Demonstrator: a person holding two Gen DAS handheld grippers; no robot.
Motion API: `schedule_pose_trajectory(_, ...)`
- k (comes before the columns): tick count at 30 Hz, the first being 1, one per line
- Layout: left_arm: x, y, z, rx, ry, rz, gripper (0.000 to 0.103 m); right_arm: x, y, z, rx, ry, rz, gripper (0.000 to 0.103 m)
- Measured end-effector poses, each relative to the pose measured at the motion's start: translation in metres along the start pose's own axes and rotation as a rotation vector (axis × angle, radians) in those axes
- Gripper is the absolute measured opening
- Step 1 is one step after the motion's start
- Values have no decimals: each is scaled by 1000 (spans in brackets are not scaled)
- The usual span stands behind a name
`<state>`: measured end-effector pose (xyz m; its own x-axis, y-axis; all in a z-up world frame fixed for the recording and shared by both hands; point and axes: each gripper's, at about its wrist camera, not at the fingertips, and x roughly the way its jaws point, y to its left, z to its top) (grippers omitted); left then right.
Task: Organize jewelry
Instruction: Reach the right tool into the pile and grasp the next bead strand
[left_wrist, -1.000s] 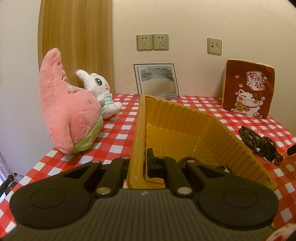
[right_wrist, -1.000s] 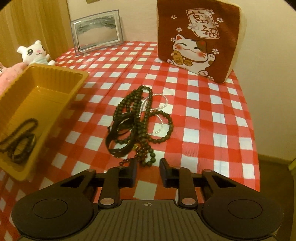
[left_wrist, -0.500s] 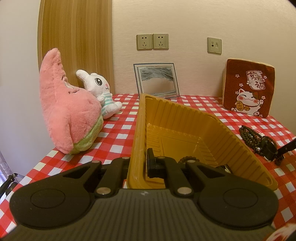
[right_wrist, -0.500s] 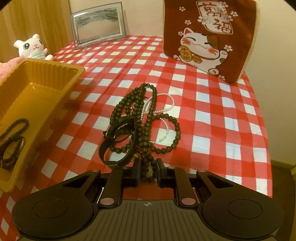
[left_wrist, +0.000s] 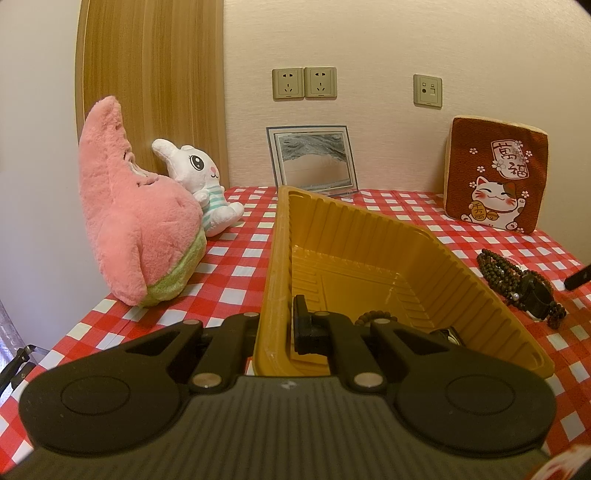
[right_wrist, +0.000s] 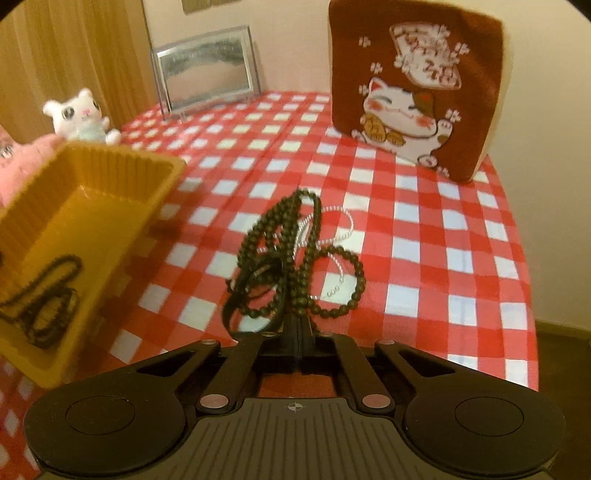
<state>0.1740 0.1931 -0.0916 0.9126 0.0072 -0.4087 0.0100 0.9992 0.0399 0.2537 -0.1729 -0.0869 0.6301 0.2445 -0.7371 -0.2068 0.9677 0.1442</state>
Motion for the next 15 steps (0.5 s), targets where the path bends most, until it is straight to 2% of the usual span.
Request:
schedule_pose_trajectory(6, 0, 0, 0, -1, -1, -1, 6, -28, 1, 8, 10, -41, 34, 0)
schedule_pose_trajectory(15, -1, 0, -1, 2, 0, -1, 6, 8, -2, -10, -10, 44, -14, 2)
